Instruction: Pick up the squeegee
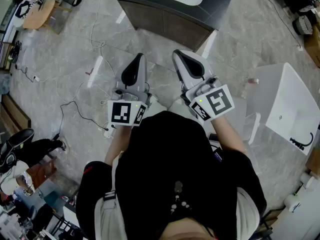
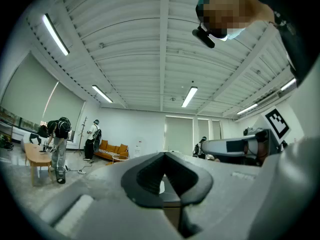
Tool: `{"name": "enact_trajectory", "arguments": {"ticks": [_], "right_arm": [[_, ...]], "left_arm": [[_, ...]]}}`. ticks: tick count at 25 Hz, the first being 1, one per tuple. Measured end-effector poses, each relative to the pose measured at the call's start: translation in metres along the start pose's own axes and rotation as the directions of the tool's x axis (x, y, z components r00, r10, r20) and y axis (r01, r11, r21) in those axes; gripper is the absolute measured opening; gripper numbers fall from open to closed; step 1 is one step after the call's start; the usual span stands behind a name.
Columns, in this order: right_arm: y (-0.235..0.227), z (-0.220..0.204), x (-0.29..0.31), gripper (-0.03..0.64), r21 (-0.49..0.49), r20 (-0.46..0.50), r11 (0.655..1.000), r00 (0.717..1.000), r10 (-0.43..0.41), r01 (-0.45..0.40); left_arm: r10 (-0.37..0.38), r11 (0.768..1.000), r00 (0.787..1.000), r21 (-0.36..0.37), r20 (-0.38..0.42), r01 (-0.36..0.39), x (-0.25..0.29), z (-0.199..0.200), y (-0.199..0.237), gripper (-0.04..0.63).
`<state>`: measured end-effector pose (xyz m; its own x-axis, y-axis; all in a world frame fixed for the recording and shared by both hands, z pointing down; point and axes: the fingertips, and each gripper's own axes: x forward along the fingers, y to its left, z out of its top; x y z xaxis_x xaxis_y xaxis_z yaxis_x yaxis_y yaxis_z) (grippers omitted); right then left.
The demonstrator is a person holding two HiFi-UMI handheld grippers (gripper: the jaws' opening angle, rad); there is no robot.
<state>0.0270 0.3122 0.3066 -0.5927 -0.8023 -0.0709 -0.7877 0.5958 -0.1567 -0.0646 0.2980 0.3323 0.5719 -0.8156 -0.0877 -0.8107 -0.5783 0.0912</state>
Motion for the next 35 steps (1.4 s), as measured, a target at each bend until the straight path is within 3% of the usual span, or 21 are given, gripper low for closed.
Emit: {"name": "enact_trajectory", "arguments": {"ticks": [9, 21, 27, 35], "right_arm": [[0.045, -0.001, 0.032, 0.002, -0.017, -0.014, 1.0, 1.0, -0.014, 0.014], [0.1, -0.016, 0.092, 0.002, -0.045, -0.004, 0.997, 0.998, 0.065, -0.065], [0.107, -0.017, 0.109, 0.002, -0.052, -0.013, 0.997, 0.998, 0.053, -0.054], [0.079, -0.027, 0.128, 0.002, -0.015, -0.04, 1.0, 0.999, 0.009, -0.01]], "left_arm": [[-0.019, 1.0, 0.999, -0.019, 0.032, 0.02, -0.024, 0.019, 0.038, 0.002], [-0.022, 1.0, 0.999, -0.003, 0.049, 0.022, -0.047, 0.025, 0.092, 0.002], [-0.011, 1.0, 0.998, -0.021, 0.057, 0.012, -0.048, 0.029, 0.115, 0.002], [0.001, 0.999, 0.999, -0.033, 0.036, 0.0, -0.029, 0.016, 0.131, 0.002]]}}
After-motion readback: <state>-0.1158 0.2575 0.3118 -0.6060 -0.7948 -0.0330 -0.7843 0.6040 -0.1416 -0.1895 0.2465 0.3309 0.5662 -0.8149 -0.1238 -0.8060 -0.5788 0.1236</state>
